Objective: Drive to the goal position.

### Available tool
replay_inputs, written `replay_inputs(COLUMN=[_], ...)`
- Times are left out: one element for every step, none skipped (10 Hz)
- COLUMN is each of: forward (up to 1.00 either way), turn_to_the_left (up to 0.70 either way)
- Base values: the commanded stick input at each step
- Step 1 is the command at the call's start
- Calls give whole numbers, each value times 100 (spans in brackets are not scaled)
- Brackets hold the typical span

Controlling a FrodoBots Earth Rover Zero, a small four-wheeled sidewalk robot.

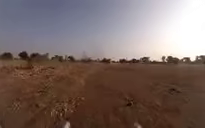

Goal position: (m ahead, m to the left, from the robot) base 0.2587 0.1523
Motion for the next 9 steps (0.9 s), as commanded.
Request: replay_inputs(forward=[50, 50, 50, 50, 50, 50, 50, 50, 50], turn_to_the_left=[0, 0, 0, 0, 0, 0, 0, 0, 0])
